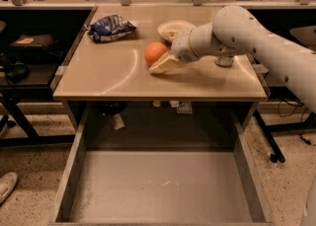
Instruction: Pick orange from top drawer and place on counter
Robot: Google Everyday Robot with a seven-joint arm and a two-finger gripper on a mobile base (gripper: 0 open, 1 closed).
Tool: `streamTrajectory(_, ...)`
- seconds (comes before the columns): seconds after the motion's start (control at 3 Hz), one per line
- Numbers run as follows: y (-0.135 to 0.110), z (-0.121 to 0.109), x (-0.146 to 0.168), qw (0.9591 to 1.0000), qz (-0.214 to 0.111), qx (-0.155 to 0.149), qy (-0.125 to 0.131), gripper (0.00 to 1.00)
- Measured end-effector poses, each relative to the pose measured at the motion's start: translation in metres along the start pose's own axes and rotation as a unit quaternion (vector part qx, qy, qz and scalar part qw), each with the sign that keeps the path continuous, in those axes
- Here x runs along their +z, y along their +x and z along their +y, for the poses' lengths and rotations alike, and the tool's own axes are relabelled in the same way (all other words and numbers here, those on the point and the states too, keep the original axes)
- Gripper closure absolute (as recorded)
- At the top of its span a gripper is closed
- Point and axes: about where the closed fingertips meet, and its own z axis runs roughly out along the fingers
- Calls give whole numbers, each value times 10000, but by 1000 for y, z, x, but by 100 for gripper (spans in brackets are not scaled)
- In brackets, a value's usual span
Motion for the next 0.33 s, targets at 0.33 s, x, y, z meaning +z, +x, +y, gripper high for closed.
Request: streamTrajectory(0.33,0,0,0,10000,0,0,0,0)
